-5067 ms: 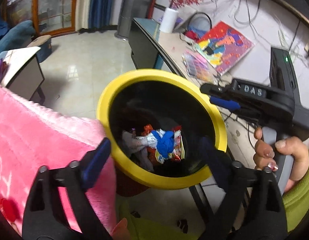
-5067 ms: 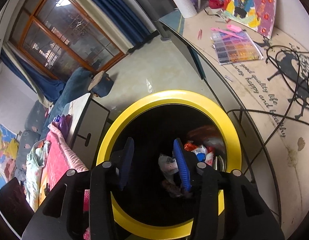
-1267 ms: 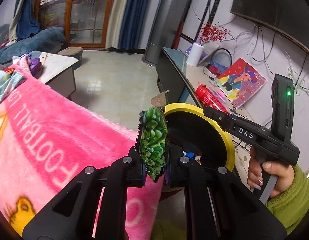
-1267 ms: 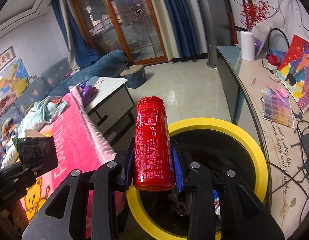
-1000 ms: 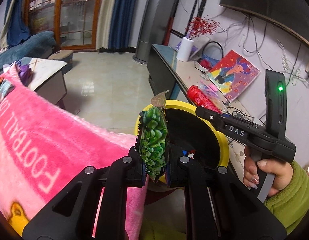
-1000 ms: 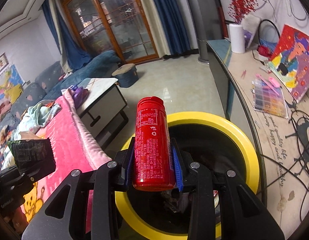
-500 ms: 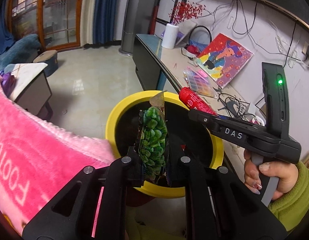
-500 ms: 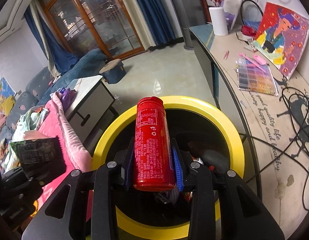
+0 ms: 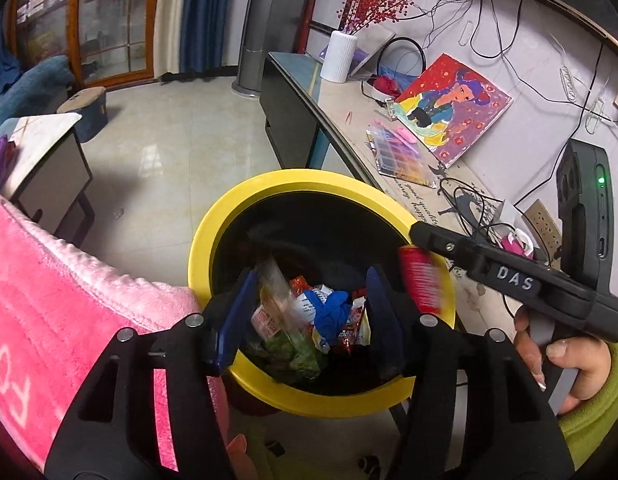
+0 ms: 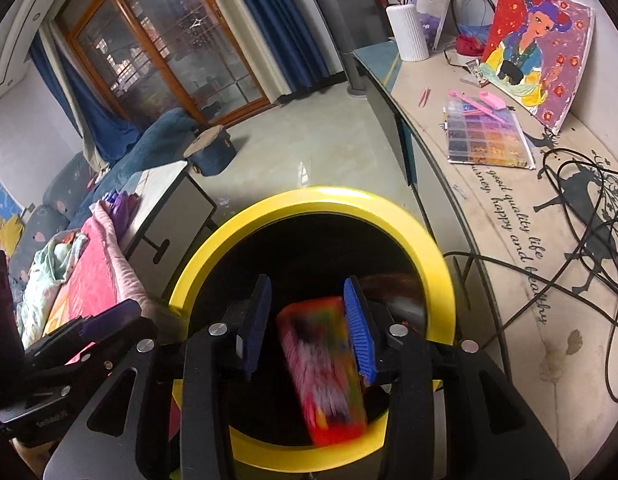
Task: Collect trash
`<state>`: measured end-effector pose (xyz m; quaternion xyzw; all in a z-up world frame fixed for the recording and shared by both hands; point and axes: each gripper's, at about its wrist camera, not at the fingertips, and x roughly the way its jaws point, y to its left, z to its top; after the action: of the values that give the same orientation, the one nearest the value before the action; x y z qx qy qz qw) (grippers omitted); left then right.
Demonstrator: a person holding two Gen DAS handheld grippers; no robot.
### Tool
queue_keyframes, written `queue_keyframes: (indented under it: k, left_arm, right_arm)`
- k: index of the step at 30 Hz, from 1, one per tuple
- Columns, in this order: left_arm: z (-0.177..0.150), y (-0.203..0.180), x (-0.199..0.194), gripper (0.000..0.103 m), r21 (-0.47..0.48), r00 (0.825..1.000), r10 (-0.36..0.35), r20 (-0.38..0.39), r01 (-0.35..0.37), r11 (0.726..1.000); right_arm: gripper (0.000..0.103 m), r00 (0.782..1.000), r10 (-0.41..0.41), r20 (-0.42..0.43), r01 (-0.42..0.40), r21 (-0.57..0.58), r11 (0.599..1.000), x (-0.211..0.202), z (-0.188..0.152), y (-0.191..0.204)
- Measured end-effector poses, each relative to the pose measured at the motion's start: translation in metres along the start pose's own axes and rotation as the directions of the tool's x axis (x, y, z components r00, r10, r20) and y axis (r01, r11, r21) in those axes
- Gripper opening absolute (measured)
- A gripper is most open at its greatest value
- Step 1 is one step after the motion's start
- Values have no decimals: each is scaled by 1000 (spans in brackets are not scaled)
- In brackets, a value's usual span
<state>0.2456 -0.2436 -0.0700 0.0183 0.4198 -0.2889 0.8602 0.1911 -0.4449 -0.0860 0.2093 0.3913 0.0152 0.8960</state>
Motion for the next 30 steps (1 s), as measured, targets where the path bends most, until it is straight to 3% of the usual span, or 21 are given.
queue_keyframes:
  k: [4,6,7,19,30]
  left_arm:
    - [-1,2,-4,65,-6,1000,-6,8,6,1000]
    - [-1,3,-7,87,-7,1000,1,14,-1,1000]
    - [-2,4,-10,89,-5,1000,-1,19,1,1000]
    - [-6,12,-40,92,-10,998,30,62,-30,1000]
    - [-19,29,-89,92,-57,987,97,129,-90,994]
  right_arm:
    - [42,1000,11,20,-11,-3,1000,-6,0,1]
    - [43,1000,7,19,-7,-8,1000,-7,1,2]
    - [45,1000,7,18,-7,-12,1000,-8,1,4]
    - [77,996,-33,82,38,-63,997,-34,0,25]
    - [97,984,-33,172,56,-130,990,-78,-13,65]
